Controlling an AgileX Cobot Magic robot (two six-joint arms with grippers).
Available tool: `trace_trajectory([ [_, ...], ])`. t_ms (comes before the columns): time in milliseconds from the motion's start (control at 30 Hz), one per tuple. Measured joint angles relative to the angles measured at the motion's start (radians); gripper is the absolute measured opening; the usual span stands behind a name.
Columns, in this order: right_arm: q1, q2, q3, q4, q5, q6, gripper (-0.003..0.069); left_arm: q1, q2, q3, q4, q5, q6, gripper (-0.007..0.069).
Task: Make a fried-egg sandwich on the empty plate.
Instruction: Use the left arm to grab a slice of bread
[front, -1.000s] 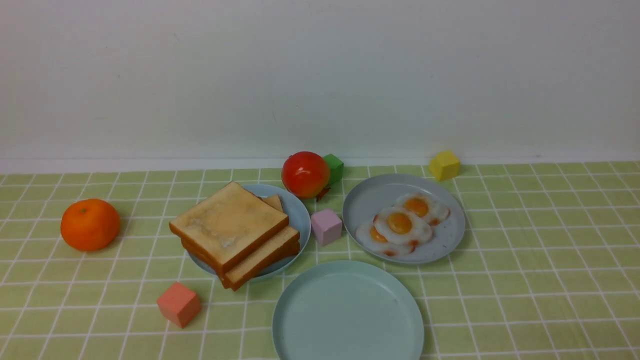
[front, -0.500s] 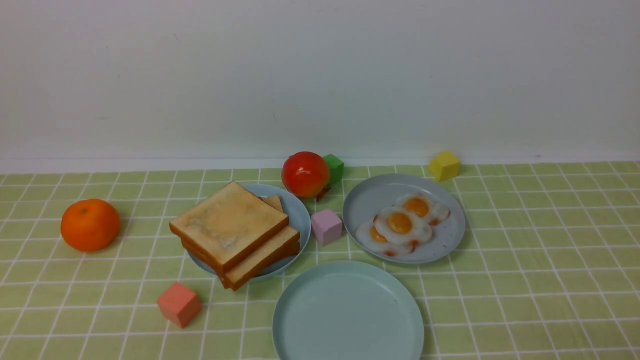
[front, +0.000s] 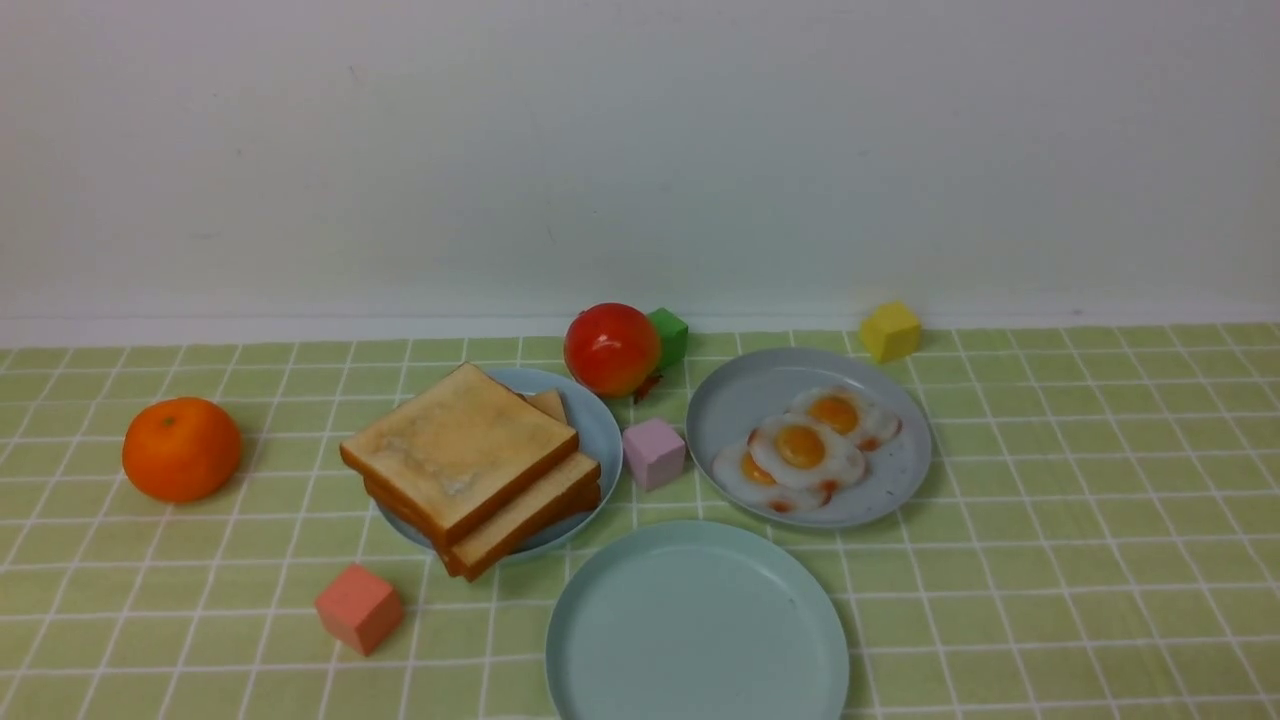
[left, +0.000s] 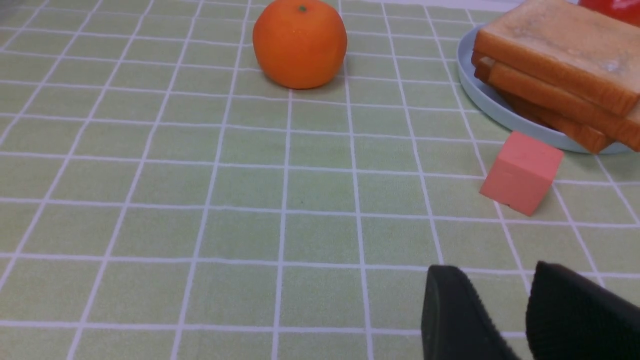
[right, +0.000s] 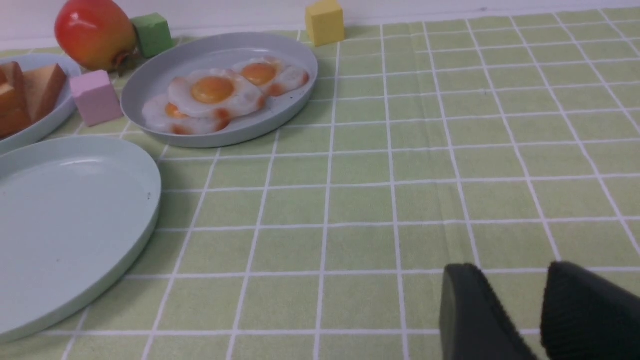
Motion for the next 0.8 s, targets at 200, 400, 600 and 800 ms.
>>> trace_trajectory([
  [200, 0.0, 0.0, 0.0, 0.0, -0.003, 0.0, 0.0241, 0.0, 0.0, 0.0, 0.0, -0.004, 0.0, 0.0239],
  [400, 0.0, 0.0, 0.007, 0.0, -0.09, 0.0, 0.0241, 0.0, 0.0, 0.0, 0.0, -0.111, 0.0, 0.0239],
  [600, 0.0, 0.0, 0.007, -0.001, -0.257, 0.0, 0.0241, 0.0, 0.0, 0.0, 0.002, -0.259, 0.0, 0.0239],
  [800, 0.0, 0.0, 0.007, -0.001, -0.335, 0.0, 0.0241, 0.0, 0.0, 0.0, 0.003, -0.304, 0.0, 0.0239],
])
